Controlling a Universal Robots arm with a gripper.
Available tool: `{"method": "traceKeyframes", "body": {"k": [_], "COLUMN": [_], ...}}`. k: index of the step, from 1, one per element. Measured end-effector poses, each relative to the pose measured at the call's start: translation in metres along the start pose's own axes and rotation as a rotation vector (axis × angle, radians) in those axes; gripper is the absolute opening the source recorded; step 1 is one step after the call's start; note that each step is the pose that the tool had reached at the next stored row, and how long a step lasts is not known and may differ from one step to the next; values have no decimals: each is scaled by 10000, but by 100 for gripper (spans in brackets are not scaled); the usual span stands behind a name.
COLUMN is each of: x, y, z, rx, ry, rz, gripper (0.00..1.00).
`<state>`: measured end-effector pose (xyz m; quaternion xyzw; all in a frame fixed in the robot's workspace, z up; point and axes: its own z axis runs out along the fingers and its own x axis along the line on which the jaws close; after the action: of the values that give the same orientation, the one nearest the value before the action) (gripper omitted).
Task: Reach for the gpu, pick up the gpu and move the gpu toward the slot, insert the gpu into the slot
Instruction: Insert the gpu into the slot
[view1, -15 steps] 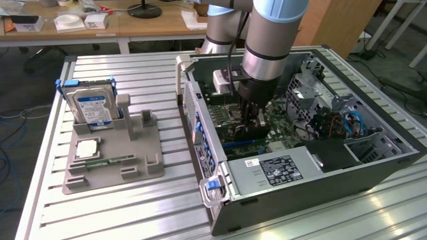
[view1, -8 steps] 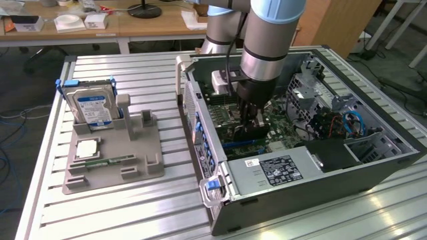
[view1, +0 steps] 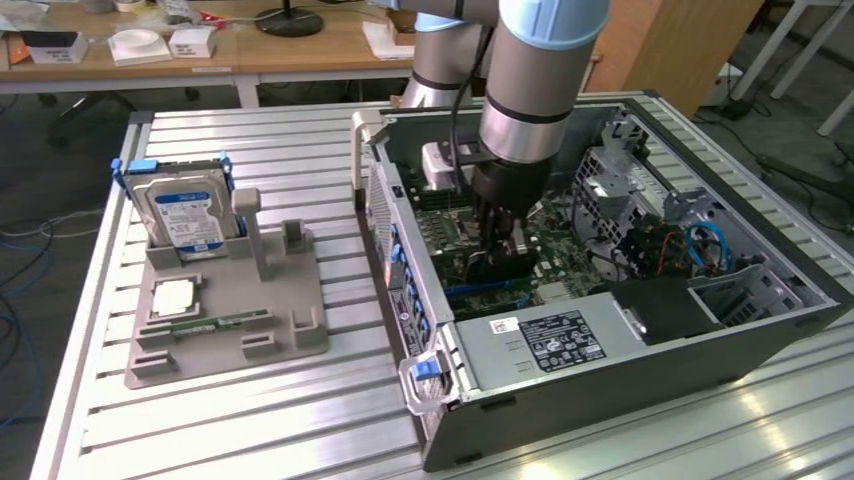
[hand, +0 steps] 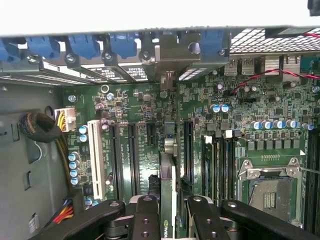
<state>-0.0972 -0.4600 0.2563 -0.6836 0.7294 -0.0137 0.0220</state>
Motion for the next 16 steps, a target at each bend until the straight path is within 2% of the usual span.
{"method": "traceKeyframes", "body": {"k": [5,16], "x": [0,-3], "y": [3,6], "z": [37,52], "rx": [11,12], "ry": [1,0], "rz": [0,-1], "gripper": [26,26]}}
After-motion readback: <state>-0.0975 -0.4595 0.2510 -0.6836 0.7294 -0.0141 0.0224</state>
